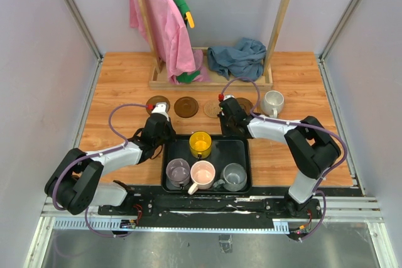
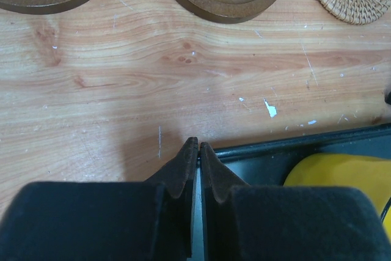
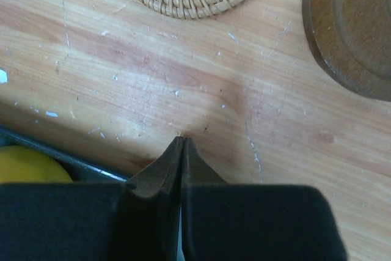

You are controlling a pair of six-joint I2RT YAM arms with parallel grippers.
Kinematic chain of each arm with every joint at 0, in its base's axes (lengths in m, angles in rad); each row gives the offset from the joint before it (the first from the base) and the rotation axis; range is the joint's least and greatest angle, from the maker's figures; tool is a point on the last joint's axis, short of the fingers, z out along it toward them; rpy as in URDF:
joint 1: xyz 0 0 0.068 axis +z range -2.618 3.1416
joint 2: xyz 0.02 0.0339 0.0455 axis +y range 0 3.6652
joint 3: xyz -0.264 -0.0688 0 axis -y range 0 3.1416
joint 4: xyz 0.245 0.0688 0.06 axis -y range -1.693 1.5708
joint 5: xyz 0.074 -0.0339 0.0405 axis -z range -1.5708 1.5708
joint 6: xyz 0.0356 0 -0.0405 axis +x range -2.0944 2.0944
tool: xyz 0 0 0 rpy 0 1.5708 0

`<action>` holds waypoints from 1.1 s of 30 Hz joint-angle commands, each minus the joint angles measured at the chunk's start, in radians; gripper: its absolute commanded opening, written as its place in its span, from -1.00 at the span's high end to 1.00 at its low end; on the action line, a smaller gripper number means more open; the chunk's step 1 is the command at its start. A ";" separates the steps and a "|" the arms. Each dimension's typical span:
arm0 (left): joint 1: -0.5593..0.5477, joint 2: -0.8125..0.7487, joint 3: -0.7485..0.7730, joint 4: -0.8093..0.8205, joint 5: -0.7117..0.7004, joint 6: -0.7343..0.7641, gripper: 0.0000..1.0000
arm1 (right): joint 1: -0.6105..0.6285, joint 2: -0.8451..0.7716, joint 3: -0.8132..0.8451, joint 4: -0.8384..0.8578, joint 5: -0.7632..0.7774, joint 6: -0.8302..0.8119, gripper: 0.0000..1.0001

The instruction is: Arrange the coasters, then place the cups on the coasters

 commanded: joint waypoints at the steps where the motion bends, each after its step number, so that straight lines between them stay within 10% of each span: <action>1: -0.007 -0.004 -0.011 -0.010 -0.001 0.000 0.82 | 0.044 0.008 -0.056 -0.169 -0.026 0.029 0.99; 24: -0.007 -0.077 -0.038 0.006 0.020 0.013 0.81 | 0.028 -0.125 0.239 -0.258 0.392 -0.097 0.78; 33: -0.007 -0.198 -0.069 0.021 0.087 0.058 0.69 | 0.030 -0.462 -0.023 -0.433 0.334 0.074 -0.06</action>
